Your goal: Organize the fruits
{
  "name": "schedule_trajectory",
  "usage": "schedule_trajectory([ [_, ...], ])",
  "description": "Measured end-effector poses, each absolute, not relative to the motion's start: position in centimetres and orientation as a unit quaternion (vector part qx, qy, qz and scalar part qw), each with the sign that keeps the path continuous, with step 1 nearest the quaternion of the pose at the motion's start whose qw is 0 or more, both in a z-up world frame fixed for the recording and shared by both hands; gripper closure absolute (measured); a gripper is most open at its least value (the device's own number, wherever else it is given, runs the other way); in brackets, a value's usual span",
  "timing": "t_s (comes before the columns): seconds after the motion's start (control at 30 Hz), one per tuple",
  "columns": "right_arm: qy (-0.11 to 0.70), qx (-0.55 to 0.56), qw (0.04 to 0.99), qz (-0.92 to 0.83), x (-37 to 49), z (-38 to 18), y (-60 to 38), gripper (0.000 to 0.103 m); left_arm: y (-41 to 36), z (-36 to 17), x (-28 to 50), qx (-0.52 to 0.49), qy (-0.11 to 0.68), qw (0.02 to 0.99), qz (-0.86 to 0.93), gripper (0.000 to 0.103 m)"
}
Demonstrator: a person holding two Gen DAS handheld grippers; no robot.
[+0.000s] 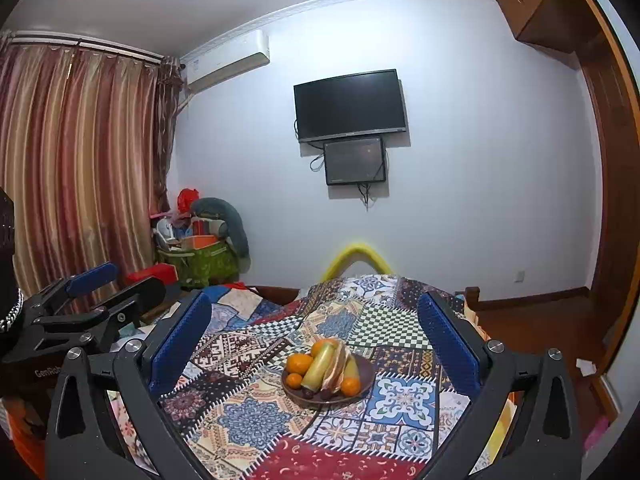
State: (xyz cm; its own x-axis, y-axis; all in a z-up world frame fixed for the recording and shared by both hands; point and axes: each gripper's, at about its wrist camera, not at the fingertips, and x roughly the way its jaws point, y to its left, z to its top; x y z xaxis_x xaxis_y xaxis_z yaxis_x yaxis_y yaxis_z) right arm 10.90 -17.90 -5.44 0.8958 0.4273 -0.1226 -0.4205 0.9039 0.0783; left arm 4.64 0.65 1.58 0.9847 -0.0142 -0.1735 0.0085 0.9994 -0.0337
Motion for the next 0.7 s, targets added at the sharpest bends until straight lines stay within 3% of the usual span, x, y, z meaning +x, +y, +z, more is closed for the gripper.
schedule_trajectory([
  [0.7, 0.076, 0.025, 0.973, 0.216, 10.84, -5.42, -17.85, 0.000, 0.77, 1.15, 4.88, -0.024, 0.089, 0.996, -0.009, 0.001],
])
